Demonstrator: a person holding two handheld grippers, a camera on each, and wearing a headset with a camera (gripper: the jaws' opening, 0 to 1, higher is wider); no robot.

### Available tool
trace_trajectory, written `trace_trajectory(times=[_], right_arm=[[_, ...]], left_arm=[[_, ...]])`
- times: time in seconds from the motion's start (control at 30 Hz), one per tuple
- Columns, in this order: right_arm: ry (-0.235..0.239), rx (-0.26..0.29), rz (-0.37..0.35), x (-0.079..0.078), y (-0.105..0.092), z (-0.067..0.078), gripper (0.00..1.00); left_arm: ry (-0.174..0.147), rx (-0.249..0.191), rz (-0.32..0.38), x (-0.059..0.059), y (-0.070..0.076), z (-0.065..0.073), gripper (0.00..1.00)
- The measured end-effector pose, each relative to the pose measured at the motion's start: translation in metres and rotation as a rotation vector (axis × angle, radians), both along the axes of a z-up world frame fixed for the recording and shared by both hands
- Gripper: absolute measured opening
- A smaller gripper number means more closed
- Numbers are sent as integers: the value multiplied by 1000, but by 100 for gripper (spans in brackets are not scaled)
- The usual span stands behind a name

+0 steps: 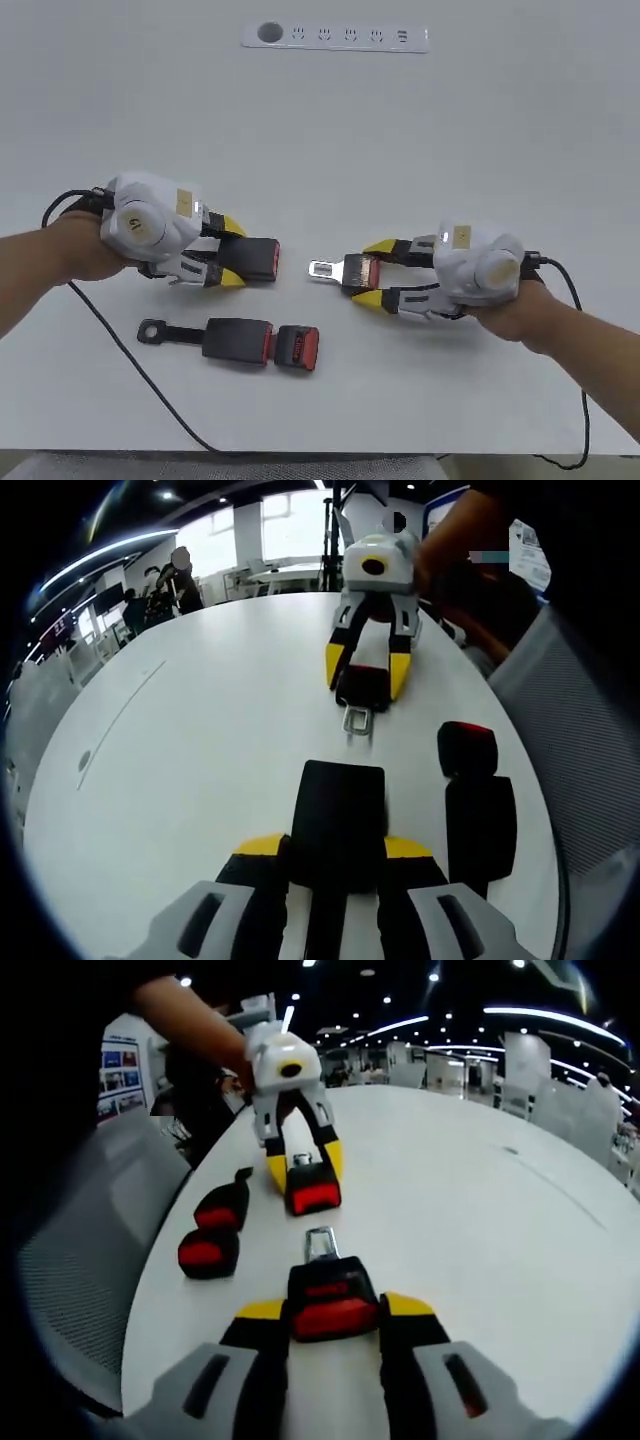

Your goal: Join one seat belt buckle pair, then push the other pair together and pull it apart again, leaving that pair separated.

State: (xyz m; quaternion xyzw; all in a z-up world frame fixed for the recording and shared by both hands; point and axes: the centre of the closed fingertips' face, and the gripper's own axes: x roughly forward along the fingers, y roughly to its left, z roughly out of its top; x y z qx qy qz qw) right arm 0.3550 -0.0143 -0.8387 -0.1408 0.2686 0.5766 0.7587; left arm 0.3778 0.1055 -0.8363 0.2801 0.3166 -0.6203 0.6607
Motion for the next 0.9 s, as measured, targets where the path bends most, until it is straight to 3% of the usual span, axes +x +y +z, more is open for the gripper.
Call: trace_trajectory(times=[0.03, 0.13, 0.33, 0.53, 0.7, 0.9], right_arm=[[14, 5, -13, 1, 4, 0, 35], [-1, -38, 14, 2, 13, -1, 35], [13, -42, 23, 9, 24, 0, 35], [-3, -65, 53, 11, 38, -1, 35], [32, -54, 46, 13, 52, -1, 35], [34, -87, 82, 13, 50, -1, 35]], left_arm=[[0, 0, 0, 0, 0, 0, 35], [-1, 4, -2, -1, 0, 0, 35], [0, 12, -6, -2, 0, 0, 35], [2, 16, -6, -2, 1, 0, 35], [2, 19, -16, -3, 1, 0, 35], [-1, 25, -38, -4, 0, 0, 35]])
